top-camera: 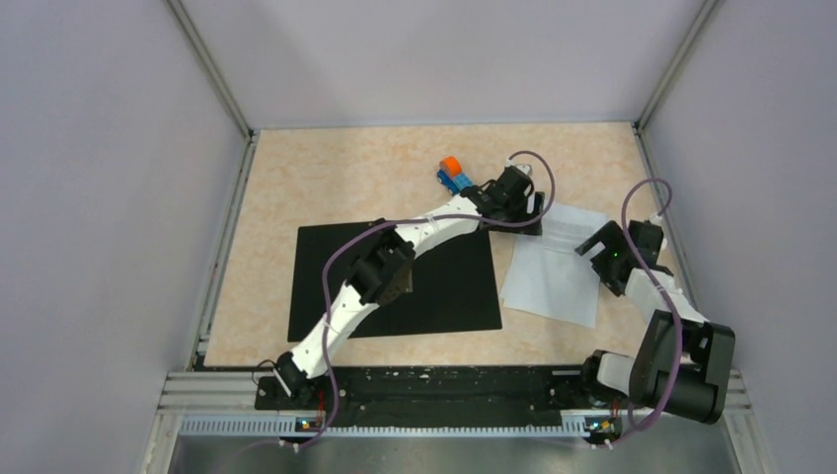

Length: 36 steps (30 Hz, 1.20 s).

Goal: Put the files into the folder

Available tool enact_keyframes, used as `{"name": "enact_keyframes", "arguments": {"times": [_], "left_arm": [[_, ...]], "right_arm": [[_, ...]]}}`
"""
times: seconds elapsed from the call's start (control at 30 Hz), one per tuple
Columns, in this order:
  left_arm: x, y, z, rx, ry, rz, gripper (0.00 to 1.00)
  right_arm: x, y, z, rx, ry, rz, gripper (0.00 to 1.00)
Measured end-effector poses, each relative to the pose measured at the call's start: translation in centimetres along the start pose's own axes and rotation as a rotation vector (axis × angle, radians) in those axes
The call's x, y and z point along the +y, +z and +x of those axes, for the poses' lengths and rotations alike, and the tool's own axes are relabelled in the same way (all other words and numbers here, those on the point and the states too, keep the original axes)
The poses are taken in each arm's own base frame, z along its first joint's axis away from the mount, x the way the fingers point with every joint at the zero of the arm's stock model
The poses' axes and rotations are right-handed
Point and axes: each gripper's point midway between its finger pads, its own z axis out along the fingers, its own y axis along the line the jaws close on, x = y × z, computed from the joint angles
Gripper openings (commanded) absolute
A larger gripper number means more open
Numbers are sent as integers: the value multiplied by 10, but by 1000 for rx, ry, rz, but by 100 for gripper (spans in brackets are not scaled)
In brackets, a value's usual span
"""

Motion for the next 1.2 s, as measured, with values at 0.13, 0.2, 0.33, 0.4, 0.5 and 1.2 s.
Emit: {"name": "enact_keyframes", "arguments": {"times": [0.13,0.2,0.33,0.4,0.5,1.2], "left_arm": [[13,-3,-8,9,14,-5,89],[18,-5,-8,23,30,-10,89],[20,-9,-5,56,52,-2,90],[19,-10,-2,69,59,8,90],[16,-11,2,84,70,23,90],[-11,-9,19,155,78,120,83]], "right_arm": [[-6,-5,0,29,-21,54,99],[-8,-6,-7,27,-31,71,99],[-15,-8,-20,3,-44,102,99],[-18,-7,-24,3,-52,111,99],[-21,3,-18,51,-68,110,99],[57,34,-5,128,-139,-210,99]]}}
